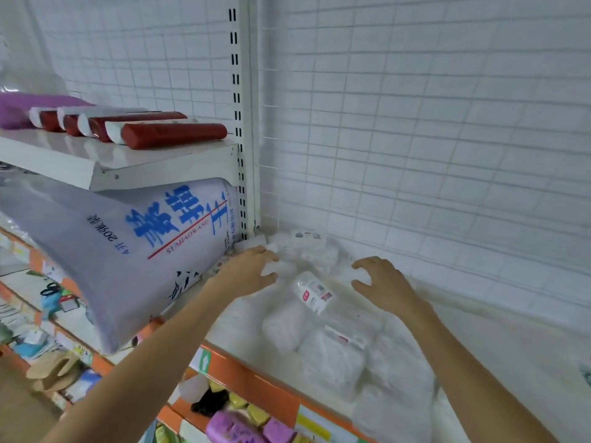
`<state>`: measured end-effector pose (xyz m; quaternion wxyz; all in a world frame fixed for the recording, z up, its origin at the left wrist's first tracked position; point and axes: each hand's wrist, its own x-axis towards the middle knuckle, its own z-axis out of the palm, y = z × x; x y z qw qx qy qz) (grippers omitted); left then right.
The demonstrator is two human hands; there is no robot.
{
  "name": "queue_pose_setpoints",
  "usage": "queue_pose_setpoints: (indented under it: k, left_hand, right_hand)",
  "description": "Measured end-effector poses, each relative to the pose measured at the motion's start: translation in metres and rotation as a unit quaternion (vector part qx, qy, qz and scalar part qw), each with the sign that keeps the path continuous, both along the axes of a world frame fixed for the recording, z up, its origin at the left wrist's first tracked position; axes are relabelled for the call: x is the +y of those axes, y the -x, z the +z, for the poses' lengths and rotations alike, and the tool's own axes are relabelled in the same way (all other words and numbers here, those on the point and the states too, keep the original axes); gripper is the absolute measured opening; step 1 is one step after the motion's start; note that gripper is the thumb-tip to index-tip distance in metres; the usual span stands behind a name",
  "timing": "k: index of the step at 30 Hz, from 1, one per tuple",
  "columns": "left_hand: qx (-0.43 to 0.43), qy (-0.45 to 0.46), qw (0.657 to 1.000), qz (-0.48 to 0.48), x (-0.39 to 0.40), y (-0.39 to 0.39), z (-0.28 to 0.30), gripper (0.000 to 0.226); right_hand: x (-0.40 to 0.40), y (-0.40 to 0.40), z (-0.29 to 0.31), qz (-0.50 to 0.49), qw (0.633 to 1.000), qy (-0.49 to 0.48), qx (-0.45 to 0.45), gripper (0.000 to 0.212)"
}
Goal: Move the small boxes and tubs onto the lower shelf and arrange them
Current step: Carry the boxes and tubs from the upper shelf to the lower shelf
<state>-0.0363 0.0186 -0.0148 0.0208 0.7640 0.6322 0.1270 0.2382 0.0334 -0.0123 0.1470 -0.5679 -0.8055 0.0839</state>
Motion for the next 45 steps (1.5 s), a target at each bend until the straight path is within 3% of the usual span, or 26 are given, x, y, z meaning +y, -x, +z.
queue_pose_setpoints:
  k: [3, 7, 12, 16, 19, 23, 28, 32, 37, 42, 45]
  left_hand:
    - [0.003, 0.033, 0.999, -0.009, 0.03, -0.006, -0.018, 0.055]
    - [0.007, 0.059, 0.998, 0.001, 0.049, -0.016, -0.043, 0.06]
    - [-0.096, 0.105, 0.99, 0.006, 0.059, -0.011, -0.06, 0.059]
    - [-0.076, 0.066, 0.995, 0.024, 0.052, -0.01, -0.062, 0.059]
    - [-0.065, 0.019, 0.997, 0.034, 0.046, -0.012, -0.062, 0.058]
    - [-0.054, 0.028, 0.997, 0.038, 0.045, -0.01, -0.058, 0.059]
    - [0.032, 0.037, 0.999, 0.019, 0.055, -0.016, -0.051, 0.06]
    - [-0.093, 0.049, 0.994, 0.022, 0.056, -0.013, -0.057, 0.059]
    - [-0.17, 0.004, 0.985, 0.008, 0.056, -0.009, -0.061, 0.05]
    - [-0.342, 0.022, 0.94, 0.006, 0.051, -0.007, -0.056, 0.017]
    - [-0.387, 0.045, 0.921, 0.015, 0.051, -0.006, -0.055, 0.024]
  right_hand:
    - [0.021, 0.012, -0.018, -0.033, 0.998, 0.055, 0.017, 0.056]
    - [0.036, 0.022, -0.036, -0.069, 0.993, 0.085, -0.053, 0.071]
    - [0.04, 0.025, -0.041, -0.081, 0.993, 0.046, -0.073, 0.064]
    - [0.035, 0.027, -0.04, -0.063, 0.996, 0.039, -0.056, 0.057]
    - [0.028, 0.028, -0.037, -0.045, 0.998, 0.043, -0.017, 0.055]
    - [0.021, 0.025, -0.034, -0.048, 0.997, 0.045, 0.051, 0.047]
    - [0.016, 0.022, -0.034, -0.072, 0.977, 0.095, 0.175, 0.032]
    - [0.015, 0.022, -0.034, -0.057, 0.958, 0.103, 0.26, 0.021]
    - [0.016, 0.02, -0.028, -0.06, 0.937, 0.079, 0.336, 0.017]
    - [0.016, 0.02, -0.034, -0.036, 0.949, 0.14, 0.281, 0.039]
    - [0.018, 0.019, -0.035, -0.038, 0.96, 0.138, 0.242, 0.036]
